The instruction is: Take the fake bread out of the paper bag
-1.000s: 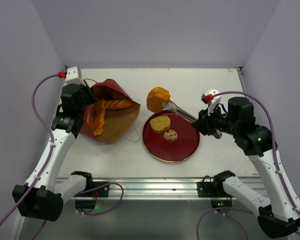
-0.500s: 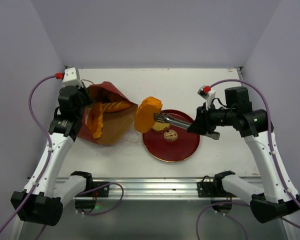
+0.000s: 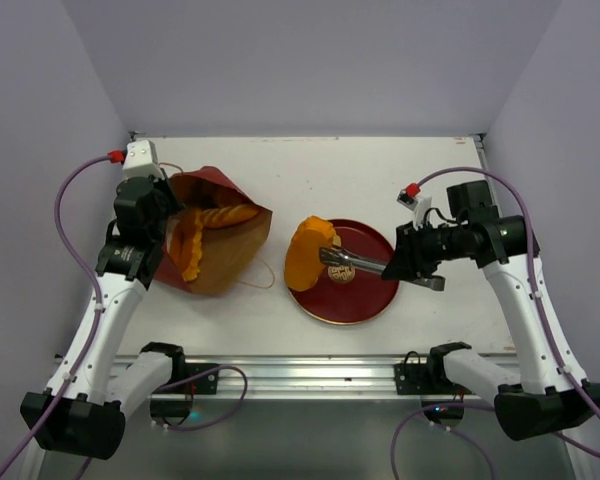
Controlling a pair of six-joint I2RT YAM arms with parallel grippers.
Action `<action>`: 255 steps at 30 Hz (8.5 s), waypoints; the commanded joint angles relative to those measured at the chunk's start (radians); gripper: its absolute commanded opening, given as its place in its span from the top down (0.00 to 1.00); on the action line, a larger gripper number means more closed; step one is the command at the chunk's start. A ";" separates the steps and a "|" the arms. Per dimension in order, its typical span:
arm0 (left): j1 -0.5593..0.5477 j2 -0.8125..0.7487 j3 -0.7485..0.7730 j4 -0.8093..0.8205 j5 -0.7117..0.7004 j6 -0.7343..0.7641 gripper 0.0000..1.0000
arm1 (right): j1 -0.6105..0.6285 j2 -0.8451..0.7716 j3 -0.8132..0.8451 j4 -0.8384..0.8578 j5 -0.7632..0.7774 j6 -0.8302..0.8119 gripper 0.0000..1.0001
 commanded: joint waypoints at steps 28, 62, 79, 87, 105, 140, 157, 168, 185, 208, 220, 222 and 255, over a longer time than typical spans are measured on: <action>0.002 -0.054 -0.037 0.125 0.074 -0.017 1.00 | -0.231 0.375 0.012 0.005 -0.099 -0.082 0.98; 0.002 -0.063 -0.057 0.120 0.134 -0.038 1.00 | -0.412 0.566 0.054 -0.038 -0.213 -0.288 0.46; 0.002 -0.071 -0.057 0.116 0.140 -0.040 1.00 | -0.437 0.581 0.031 -0.025 -0.127 -0.277 0.38; 0.002 -0.073 -0.065 0.120 0.146 -0.043 1.00 | -0.440 0.564 -0.004 0.000 -0.110 -0.280 0.41; 0.002 -0.077 -0.061 0.116 0.149 -0.046 1.00 | -0.441 0.558 -0.011 -0.015 -0.122 -0.316 0.42; 0.002 -0.088 -0.066 0.105 0.154 -0.043 1.00 | -0.440 0.535 -0.024 -0.021 -0.147 -0.336 0.42; 0.002 -0.094 -0.066 0.100 0.152 -0.043 1.00 | -0.441 0.529 -0.024 -0.023 -0.153 -0.339 0.42; 0.002 -0.096 -0.068 0.100 0.152 -0.041 1.00 | -0.441 0.526 -0.021 -0.023 -0.150 -0.348 0.42; 0.002 -0.102 -0.072 0.100 0.152 -0.041 1.00 | -0.440 0.509 -0.012 -0.026 -0.152 -0.372 0.42; 0.002 -0.119 -0.081 0.097 0.159 -0.041 1.00 | -0.440 0.472 -0.006 -0.061 -0.173 -0.486 0.41; 0.002 -0.123 -0.095 0.102 0.171 -0.044 1.00 | -0.440 0.395 -0.044 0.009 -0.127 -0.503 0.40; 0.002 -0.122 -0.095 0.102 0.172 -0.043 1.00 | -0.440 0.386 -0.052 0.023 -0.119 -0.503 0.40; 0.002 -0.165 -0.201 0.186 0.223 -0.049 1.00 | -0.441 0.133 -0.351 0.524 0.403 -0.139 0.39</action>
